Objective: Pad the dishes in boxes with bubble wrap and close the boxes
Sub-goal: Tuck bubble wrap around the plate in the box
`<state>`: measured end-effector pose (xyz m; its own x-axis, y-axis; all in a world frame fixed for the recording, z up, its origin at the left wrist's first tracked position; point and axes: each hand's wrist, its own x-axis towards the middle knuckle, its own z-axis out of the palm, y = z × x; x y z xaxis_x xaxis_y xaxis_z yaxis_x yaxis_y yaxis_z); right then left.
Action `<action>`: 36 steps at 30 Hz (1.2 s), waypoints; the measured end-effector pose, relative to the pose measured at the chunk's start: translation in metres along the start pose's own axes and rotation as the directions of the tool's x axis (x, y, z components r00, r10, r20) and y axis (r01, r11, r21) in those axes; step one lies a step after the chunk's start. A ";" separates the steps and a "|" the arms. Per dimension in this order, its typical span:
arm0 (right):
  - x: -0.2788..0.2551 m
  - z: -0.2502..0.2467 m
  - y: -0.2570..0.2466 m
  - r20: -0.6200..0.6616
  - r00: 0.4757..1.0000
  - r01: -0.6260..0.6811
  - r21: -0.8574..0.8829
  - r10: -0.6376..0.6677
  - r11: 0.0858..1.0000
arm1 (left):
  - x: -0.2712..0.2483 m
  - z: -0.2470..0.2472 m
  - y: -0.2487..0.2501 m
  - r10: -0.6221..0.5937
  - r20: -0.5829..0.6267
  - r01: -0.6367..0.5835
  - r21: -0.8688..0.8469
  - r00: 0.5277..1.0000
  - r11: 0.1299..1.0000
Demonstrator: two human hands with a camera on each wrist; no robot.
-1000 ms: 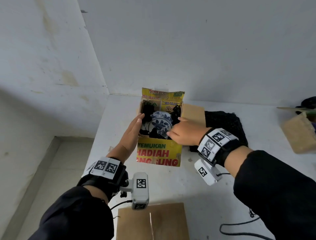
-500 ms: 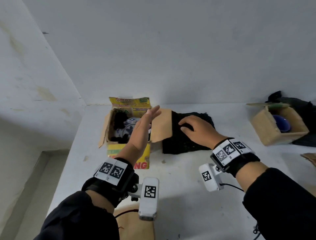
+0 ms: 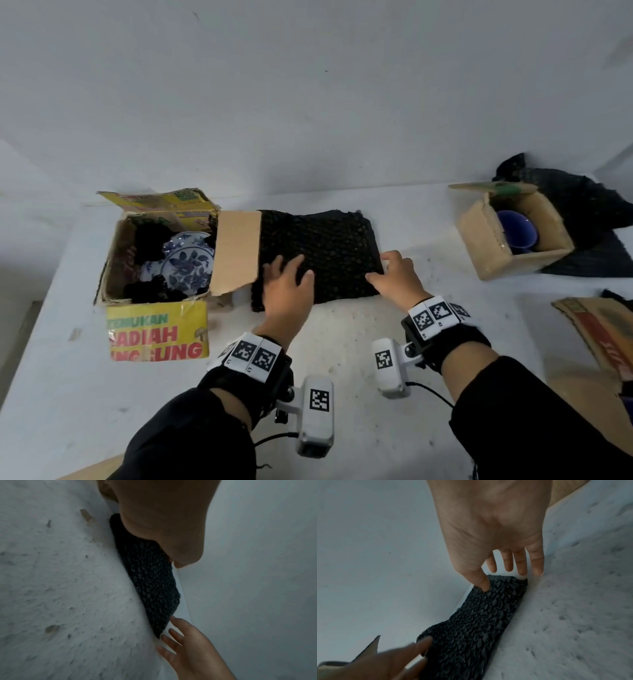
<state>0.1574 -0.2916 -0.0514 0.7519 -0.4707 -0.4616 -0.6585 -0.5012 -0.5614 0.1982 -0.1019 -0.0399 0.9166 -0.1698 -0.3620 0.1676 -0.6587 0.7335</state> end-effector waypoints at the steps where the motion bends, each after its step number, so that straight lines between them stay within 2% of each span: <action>1: 0.004 0.001 0.000 -0.007 1.000 -0.027 0.019 0.027 0.999 | 0.003 0.001 -0.001 -0.047 -0.068 0.052 0.080 0.997 0.995; 3: 0.012 0.003 0.000 -0.016 0.998 -0.064 0.047 0.064 0.997 | 0.009 0.000 -0.002 -0.149 -0.162 0.171 0.131 0.976 0.977; 7: 0.026 0.006 -0.003 -0.005 0.997 -0.074 0.052 0.074 0.996 | 0.025 0.001 -0.013 -0.306 -0.169 0.322 0.076 0.937 0.944; 10: 0.032 0.010 -0.005 0.011 0.996 -0.093 0.097 0.092 0.991 | 0.025 0.005 -0.009 -0.311 -0.200 0.330 0.067 0.929 0.942; 13: 0.037 0.013 -0.001 0.004 0.999 -0.041 0.117 0.040 0.992 | 0.020 0.008 0.000 -0.282 -0.233 0.294 0.017 0.931 0.956; 18: 0.029 -0.001 0.010 -0.077 0.997 0.031 0.186 -0.017 0.982 | 0.013 0.009 0.013 -0.317 -0.114 0.289 -0.209 0.942 0.934; 20: 0.022 -0.010 0.016 -0.116 0.992 0.066 0.237 -0.040 0.969 | 0.008 0.009 0.021 -0.302 -0.046 0.279 -0.266 0.952 0.923; 23: 0.009 -0.028 0.022 -0.190 0.981 0.112 0.343 -0.048 0.933 | -0.003 0.007 0.038 -0.203 0.007 0.195 -0.311 0.979 0.930; 27: -0.017 -0.050 0.017 -0.309 0.951 0.187 0.500 -0.028 0.846 | -0.023 -0.010 0.067 -0.042 0.012 0.043 -0.397 0.999 0.917; 31: -0.045 -0.056 -0.009 -0.359 0.929 0.303 0.610 -0.085 0.732 | -0.035 -0.057 0.077 0.119 -0.032 -0.122 -0.415 0.992 0.902; 33: -0.057 -0.050 -0.030 -0.342 0.930 0.336 0.643 -0.134 0.688 | -0.037 -0.087 0.071 0.142 -0.079 -0.162 -0.413 0.987 0.896; 36: -0.071 -0.030 -0.067 -0.269 0.939 0.342 0.667 -0.213 0.662 | -0.035 -0.136 0.047 0.063 -0.124 -0.111 -0.428 0.990 0.897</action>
<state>0.1467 -0.2462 0.0393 0.8378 -0.5306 -0.1288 -0.1569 -0.0081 -0.9876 0.2233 -0.0275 0.0853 0.9633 -0.1186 -0.2410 0.2044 -0.2585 0.9442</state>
